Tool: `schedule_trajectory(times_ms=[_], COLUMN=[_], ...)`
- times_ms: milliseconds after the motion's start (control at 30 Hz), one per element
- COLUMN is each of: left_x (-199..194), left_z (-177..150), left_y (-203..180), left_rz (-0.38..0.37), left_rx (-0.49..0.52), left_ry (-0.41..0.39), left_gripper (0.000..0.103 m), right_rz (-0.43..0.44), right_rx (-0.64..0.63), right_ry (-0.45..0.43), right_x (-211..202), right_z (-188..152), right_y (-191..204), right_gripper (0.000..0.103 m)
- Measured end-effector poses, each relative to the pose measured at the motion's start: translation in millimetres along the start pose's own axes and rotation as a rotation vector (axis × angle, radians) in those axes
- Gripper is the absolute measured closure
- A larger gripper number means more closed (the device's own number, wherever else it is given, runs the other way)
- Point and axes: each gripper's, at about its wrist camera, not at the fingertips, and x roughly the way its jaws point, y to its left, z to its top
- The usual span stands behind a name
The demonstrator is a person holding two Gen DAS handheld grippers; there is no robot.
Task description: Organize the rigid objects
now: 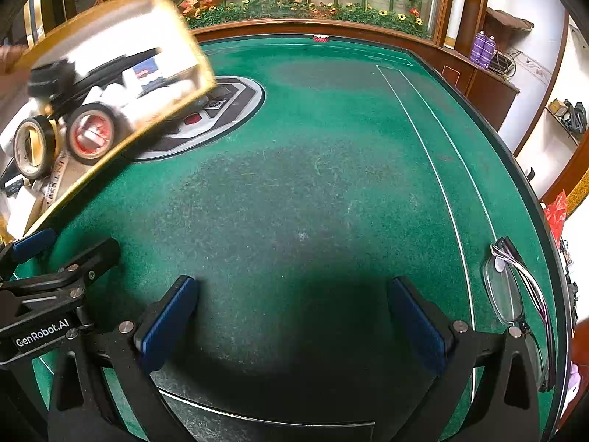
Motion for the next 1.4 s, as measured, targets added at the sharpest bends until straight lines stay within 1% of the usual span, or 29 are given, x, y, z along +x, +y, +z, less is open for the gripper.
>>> schedule_trajectory(times_ms=[467, 500, 733, 1367, 1400], left_x=[5.3, 5.9, 11.1, 13.2, 10.9], left_z=[1.6, 1.5, -0.9, -5.5, -3.2], left_y=[0.5, 0.7, 2.2, 0.5, 7.0], left_rz=[-0.004, -0.005, -0.005, -0.004, -0.005], left_rx=[0.000, 0.000, 0.000, 0.000, -0.001], left_ry=[0.001, 0.003, 0.001, 0.000, 0.000], left_gripper=[0.000, 0.000, 0.000, 0.000, 0.000], right_rz=[0.000, 0.000, 0.002, 0.001, 0.000], right_rx=[0.000, 0.001, 0.000, -0.002, -0.002], right_ry=[-0.001, -0.004, -0.001, -0.002, -0.002], right_x=[0.8, 6.4, 10.9, 6.2, 6.1], right_z=[-0.6, 2.1, 0.1, 1.6, 1.6], right_y=[2.0, 3.3, 0.5, -0.3, -0.1], right_gripper=[0.000, 0.000, 0.000, 0.000, 0.000])
